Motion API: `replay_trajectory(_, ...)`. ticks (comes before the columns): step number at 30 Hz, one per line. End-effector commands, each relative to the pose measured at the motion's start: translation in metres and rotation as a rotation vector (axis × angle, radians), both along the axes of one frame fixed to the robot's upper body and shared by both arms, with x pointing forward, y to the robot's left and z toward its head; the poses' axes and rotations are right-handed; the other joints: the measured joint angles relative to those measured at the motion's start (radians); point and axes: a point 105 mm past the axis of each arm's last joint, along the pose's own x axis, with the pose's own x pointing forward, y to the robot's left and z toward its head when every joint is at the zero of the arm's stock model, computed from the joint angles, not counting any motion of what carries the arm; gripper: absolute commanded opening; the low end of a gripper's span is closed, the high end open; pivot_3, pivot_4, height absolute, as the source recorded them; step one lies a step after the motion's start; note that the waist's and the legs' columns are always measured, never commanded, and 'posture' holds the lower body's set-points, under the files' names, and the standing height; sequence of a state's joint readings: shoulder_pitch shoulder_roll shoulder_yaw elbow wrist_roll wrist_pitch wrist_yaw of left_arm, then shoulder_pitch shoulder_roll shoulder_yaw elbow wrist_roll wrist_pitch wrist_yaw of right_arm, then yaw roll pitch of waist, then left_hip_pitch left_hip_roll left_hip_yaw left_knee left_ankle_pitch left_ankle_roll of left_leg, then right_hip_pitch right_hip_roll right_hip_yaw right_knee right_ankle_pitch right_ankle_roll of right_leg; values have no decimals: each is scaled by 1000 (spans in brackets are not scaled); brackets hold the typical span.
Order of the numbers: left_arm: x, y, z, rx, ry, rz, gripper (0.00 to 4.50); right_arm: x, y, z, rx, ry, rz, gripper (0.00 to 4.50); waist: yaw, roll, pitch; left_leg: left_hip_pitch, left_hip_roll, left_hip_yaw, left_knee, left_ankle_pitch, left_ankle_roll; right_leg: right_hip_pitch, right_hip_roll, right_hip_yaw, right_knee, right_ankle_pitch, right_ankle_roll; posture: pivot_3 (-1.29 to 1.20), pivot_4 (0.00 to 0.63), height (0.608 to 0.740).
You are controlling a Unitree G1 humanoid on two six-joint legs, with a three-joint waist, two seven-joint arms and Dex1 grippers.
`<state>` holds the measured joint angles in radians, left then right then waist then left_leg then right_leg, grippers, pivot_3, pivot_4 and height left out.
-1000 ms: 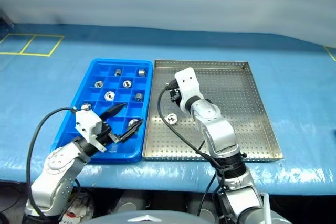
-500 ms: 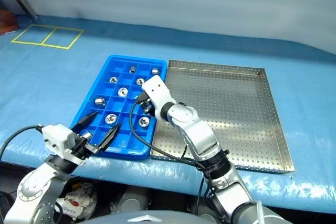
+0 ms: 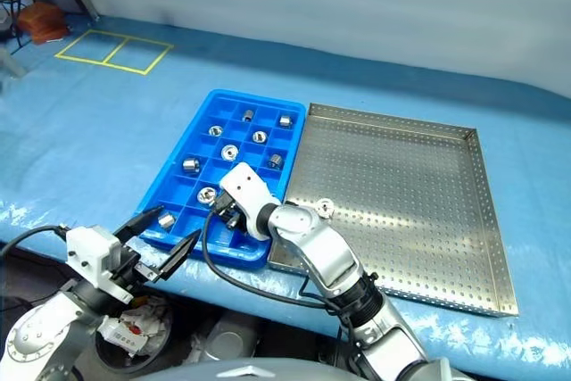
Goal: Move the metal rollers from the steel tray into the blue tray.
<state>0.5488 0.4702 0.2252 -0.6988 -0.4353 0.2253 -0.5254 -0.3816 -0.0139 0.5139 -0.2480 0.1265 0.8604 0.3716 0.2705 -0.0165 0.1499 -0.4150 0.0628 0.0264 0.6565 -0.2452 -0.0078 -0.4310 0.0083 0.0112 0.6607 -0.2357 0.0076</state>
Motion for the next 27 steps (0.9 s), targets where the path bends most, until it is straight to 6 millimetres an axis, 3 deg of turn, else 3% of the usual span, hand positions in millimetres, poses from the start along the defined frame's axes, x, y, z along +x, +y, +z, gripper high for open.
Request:
replay_trajectory(1,-1,-5,12,8,-39,-28,4500,-6,2,13,37,-26,24,1718,10,0,0,0,0,0,0,0,0,0,0,0,0,0,0,540,150,740)
replay_trajectory(12,2,-9,12,2,-31,-57,4500,-23,3,14,77,46,71,1718,41,0,0,-1,0,0,-1,-1,-2,-1,0,-1,0,-1,1,510,150,740)
replay_trajectory(17,3,-9,11,3,-27,-69,4500,-26,3,12,81,61,66,3426,43,0,0,-1,0,0,-1,-1,-2,-1,0,-1,0,-2,0,494,150,740)
replay_trajectory(20,6,-12,12,2,-29,-88,4500,-18,-4,22,104,11,25,4374,43,0,0,-1,0,0,-1,-1,-2,-1,0,-1,0,-2,0,468,150,740)
replay_trajectory(23,10,-14,13,-3,-35,-107,4500,-8,-15,36,151,-34,-44,4444,37,0,0,-1,0,0,0,-1,-2,0,0,-1,0,-2,0,435,150,740)
replay_trajectory(27,18,-22,13,-4,-37,-167,4500,11,-48,50,188,-85,-209,4444,32,0,0,-1,0,0,0,-1,-2,0,0,-1,0,-2,0,385,150,740)
